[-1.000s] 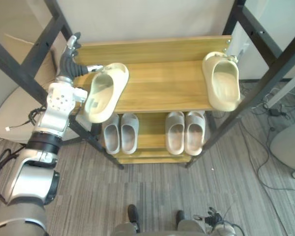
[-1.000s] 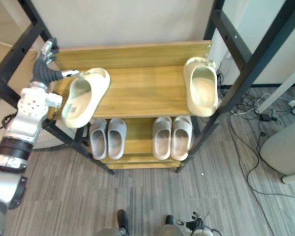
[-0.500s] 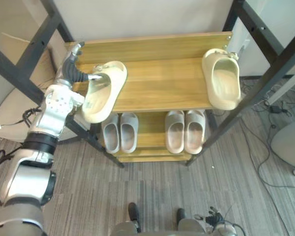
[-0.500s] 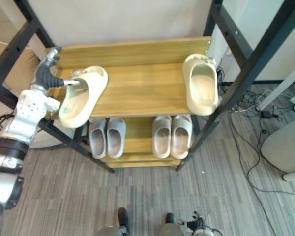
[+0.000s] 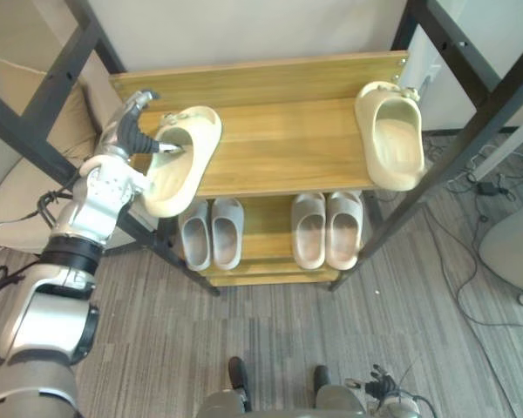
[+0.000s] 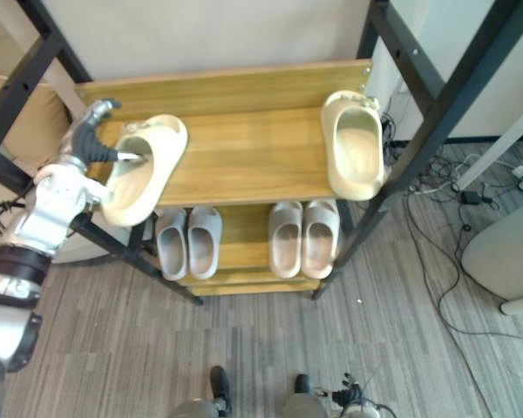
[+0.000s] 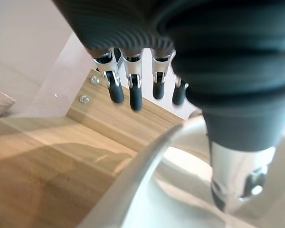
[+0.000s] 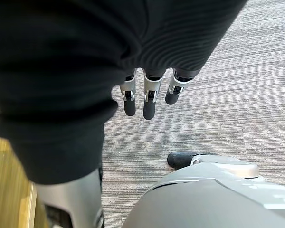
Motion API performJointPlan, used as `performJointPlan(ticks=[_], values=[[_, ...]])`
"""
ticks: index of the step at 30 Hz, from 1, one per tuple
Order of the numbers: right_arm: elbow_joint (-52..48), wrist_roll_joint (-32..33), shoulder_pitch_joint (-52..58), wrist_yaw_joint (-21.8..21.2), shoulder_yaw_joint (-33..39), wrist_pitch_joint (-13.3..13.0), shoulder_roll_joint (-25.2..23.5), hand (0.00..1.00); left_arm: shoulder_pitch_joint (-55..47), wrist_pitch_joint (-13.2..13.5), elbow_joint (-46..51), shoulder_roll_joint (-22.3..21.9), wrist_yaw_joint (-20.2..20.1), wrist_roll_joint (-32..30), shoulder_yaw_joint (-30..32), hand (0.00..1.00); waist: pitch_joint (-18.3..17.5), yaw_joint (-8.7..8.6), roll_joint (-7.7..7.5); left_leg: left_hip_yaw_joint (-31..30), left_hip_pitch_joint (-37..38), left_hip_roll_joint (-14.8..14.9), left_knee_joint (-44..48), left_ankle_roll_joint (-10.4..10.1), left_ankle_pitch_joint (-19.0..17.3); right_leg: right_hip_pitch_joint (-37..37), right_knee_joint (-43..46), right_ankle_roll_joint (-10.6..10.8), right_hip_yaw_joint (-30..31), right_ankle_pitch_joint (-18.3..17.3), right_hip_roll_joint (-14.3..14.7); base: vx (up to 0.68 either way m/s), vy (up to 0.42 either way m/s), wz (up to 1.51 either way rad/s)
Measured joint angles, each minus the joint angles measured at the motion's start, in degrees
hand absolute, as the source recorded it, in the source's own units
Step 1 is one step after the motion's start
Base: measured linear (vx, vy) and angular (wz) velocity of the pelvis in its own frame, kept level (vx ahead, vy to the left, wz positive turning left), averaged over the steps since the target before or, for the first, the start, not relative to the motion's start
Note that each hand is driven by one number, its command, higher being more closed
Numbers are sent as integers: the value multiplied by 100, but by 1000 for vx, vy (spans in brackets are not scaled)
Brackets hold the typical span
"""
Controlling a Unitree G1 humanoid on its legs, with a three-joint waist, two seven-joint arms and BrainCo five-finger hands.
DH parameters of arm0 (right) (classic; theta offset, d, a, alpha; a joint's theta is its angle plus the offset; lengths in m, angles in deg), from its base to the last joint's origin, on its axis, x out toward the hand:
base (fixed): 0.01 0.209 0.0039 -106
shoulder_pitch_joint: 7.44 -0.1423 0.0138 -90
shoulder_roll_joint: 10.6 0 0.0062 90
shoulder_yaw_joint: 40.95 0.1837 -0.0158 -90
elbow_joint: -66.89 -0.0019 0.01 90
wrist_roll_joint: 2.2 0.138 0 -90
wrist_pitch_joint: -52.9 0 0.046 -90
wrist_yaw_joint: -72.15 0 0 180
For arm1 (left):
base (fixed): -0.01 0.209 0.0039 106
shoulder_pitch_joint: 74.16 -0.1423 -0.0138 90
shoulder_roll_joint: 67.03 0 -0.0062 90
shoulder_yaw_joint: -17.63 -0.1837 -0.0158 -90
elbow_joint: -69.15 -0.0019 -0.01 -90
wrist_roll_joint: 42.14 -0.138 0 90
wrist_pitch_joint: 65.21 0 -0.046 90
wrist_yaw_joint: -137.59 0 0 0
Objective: Organize the slippers on the shoe rack
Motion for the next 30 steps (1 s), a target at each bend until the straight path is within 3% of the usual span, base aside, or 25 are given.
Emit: performJointPlan(ticks=[16, 30], values=[[-16, 194, -4, 98, 248, 3, -65, 0, 165, -29, -104, -19, 146, 245, 48, 100, 33, -11, 11, 146, -89, 4, 2, 3, -10, -169, -15, -44, 144, 85, 4, -3, 3, -4], [-16, 197, -9, 144, 273, 10, -80, 0, 285, -47, -92, -577, 255, 410, 127, 100, 30, -49, 15, 66, -83, -5, 3, 26, 13, -136, -11, -43, 82, 107, 2, -3, -1, 2]])
